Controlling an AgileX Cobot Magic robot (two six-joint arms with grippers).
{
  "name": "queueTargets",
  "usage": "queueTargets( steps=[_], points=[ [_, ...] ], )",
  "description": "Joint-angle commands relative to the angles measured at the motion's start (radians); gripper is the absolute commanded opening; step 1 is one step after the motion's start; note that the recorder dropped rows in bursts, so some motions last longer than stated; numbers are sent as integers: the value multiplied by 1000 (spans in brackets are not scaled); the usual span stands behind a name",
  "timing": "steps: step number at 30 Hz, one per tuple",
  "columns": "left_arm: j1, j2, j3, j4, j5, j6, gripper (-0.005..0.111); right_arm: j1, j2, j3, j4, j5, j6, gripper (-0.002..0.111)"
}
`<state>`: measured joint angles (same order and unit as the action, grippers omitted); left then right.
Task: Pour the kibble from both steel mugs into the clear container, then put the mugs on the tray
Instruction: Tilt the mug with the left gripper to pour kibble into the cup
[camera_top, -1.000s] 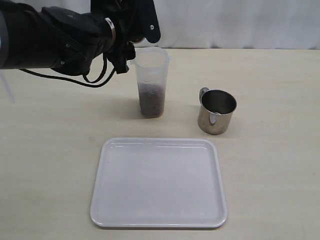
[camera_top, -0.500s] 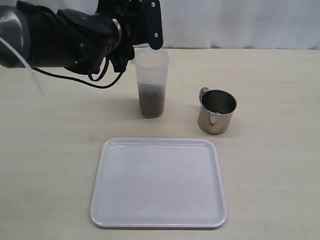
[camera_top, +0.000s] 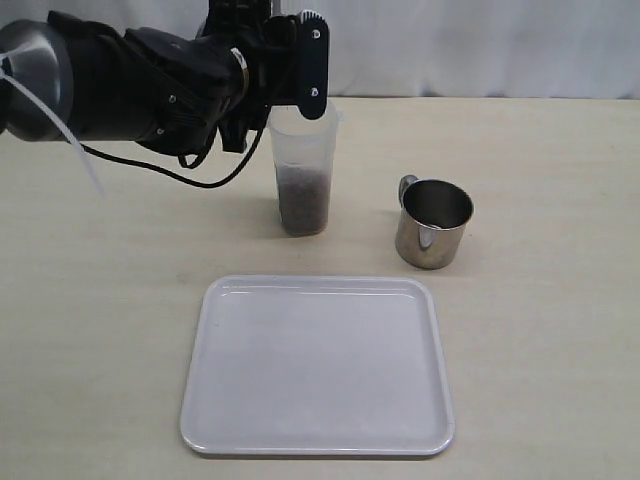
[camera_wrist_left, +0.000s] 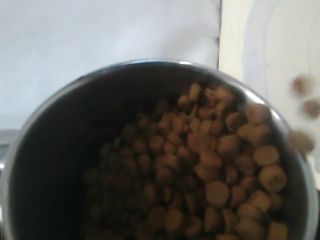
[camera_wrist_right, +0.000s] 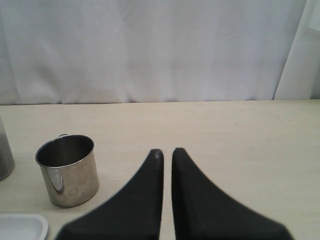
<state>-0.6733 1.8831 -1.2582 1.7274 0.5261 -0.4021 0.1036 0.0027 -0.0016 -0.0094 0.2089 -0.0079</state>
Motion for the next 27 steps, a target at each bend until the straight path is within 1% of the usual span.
queueTargets(
  steps=[1,6,8,13,17,21,27],
  points=[
    [-3,-2,-31,17,15,8,0,3,-3,2,2,1,1,5],
    [-3,22,-60,17,27,31,0,3,-3,2,2,1,1,5],
    [-3,28,-60,17,46,67,0,3,-3,2,2,1,1,5],
    [-3,34,-60,17,46,68,0,3,-3,2,2,1,1,5],
    [-3,34,-60,17,48,107,0,3,-3,2,2,1,1,5],
    [-26,34,-60,17,88,170,0,3,-3,2,2,1,1,5],
    [-37,39,-72,17,112,207,0,3,-3,2,2,1,1,5]
  ],
)
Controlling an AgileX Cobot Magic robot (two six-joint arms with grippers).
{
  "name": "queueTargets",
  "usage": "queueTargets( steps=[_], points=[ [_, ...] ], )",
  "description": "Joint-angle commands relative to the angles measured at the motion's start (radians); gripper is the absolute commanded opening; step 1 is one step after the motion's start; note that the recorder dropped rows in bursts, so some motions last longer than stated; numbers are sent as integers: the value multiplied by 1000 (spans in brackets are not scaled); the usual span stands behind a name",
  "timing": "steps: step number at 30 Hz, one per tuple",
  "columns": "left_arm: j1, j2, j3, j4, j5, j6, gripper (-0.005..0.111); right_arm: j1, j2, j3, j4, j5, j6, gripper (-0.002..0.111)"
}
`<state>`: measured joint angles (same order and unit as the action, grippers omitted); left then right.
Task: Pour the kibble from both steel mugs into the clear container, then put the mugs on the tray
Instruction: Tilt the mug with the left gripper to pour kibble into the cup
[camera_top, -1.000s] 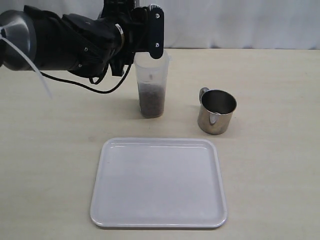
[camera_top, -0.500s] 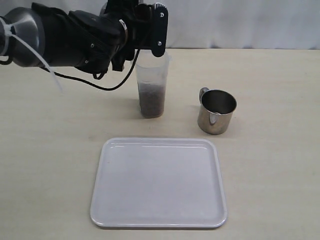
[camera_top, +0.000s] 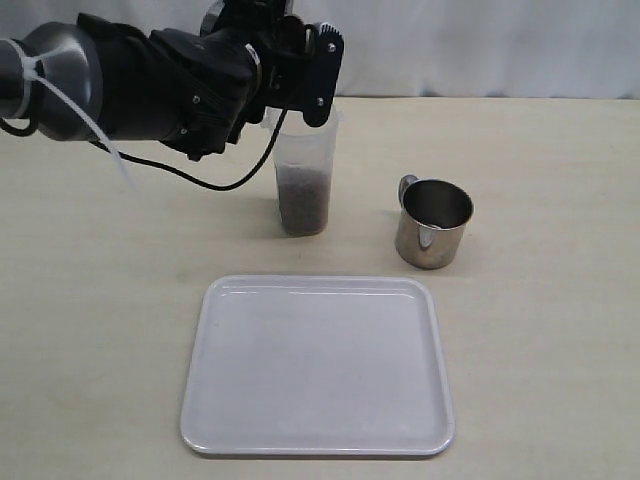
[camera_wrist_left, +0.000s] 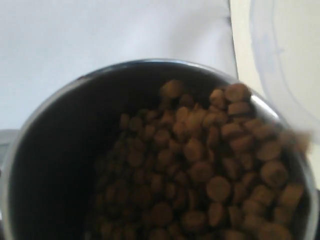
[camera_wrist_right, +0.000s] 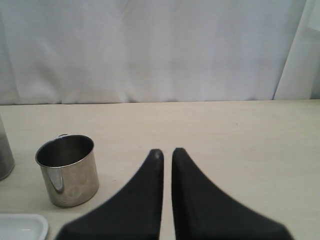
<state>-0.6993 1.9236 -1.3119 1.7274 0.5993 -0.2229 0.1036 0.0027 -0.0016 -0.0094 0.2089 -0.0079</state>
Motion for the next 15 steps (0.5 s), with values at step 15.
queueTargets(
  steps=[15],
  points=[
    [-22,4,-28,17,37,91,0,3,-3,2,2,1,1,5]
  ],
)
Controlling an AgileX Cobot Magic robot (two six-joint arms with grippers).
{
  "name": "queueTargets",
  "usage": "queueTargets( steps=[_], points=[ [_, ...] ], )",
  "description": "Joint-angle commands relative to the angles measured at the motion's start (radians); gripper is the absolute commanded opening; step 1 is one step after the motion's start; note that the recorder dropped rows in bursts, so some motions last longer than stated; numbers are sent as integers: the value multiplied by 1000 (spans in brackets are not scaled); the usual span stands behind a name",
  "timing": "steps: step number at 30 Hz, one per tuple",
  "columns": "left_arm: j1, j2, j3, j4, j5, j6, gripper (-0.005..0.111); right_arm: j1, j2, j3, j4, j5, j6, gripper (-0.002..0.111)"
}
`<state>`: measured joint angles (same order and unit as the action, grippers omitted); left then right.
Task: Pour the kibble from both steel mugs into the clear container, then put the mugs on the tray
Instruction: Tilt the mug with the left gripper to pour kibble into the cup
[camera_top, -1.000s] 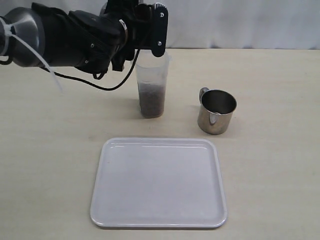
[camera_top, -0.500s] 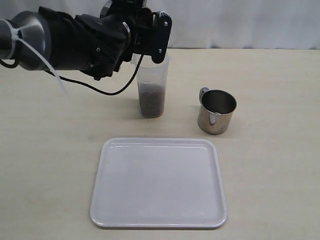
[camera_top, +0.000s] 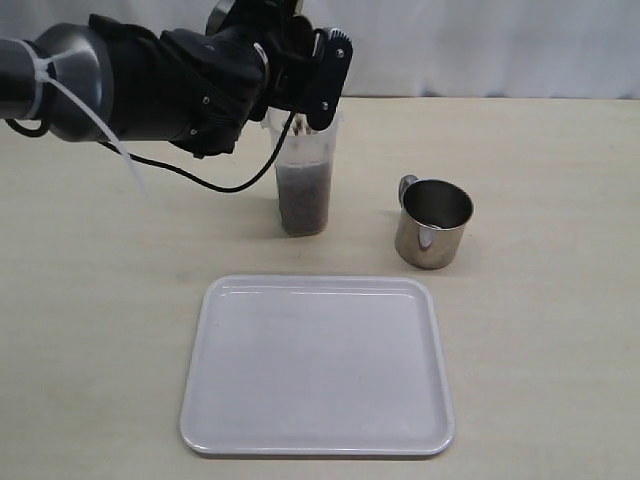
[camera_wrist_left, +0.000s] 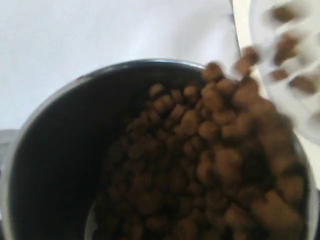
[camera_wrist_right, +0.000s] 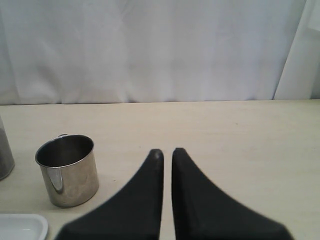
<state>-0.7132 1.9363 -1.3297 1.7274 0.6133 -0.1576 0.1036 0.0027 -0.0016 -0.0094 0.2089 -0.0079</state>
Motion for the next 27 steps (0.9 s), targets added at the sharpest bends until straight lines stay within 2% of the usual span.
queueTargets(
  steps=[1,27],
  points=[
    [-9,-8,-11,17,25,33,0,3,-3,2,2,1,1,5],
    [-9,-8,-41,17,-14,151,0,3,-3,2,2,1,1,5]
  ],
)
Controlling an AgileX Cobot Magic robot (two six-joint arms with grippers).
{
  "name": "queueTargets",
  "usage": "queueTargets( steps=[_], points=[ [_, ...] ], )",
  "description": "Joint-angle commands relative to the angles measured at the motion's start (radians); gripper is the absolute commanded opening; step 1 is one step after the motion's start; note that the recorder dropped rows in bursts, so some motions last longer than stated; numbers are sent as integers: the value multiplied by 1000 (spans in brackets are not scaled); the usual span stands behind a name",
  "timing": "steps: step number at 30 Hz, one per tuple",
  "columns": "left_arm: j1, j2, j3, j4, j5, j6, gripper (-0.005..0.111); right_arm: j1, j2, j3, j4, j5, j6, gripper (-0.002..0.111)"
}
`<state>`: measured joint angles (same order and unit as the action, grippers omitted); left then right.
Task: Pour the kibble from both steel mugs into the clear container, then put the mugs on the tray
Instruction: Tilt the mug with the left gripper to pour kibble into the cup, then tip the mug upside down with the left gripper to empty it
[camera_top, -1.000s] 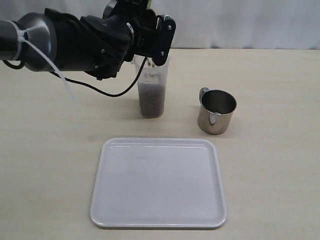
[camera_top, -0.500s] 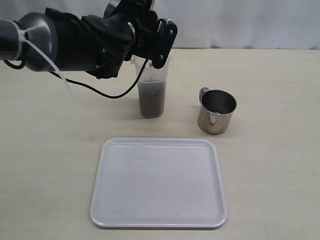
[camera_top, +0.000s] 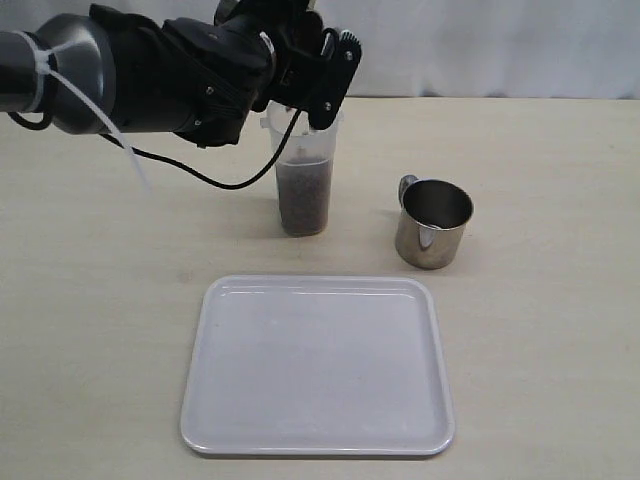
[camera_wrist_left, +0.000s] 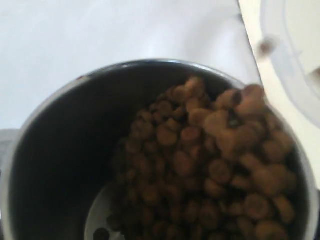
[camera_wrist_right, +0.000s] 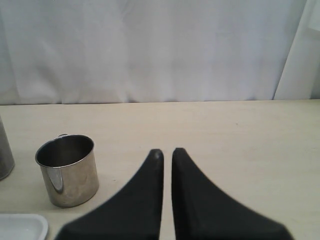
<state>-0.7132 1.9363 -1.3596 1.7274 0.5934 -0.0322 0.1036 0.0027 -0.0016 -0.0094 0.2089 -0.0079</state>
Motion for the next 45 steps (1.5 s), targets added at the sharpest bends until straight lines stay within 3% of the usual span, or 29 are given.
queueTargets(
  steps=[1,26,35,39,45],
  points=[
    [-9,-8,-11,17,6,45,0,3,-3,2,2,1,1,5],
    [-21,-8,-16,17,1,274,0,3,-3,2,2,1,1,5],
    [-56,-8,-29,17,52,388,0,3,-3,2,2,1,1,5],
    [-81,24,-30,17,161,429,0,3,-3,2,2,1,1,5],
    [-113,61,-30,17,213,475,0,3,-3,2,2,1,1,5]
  ],
)
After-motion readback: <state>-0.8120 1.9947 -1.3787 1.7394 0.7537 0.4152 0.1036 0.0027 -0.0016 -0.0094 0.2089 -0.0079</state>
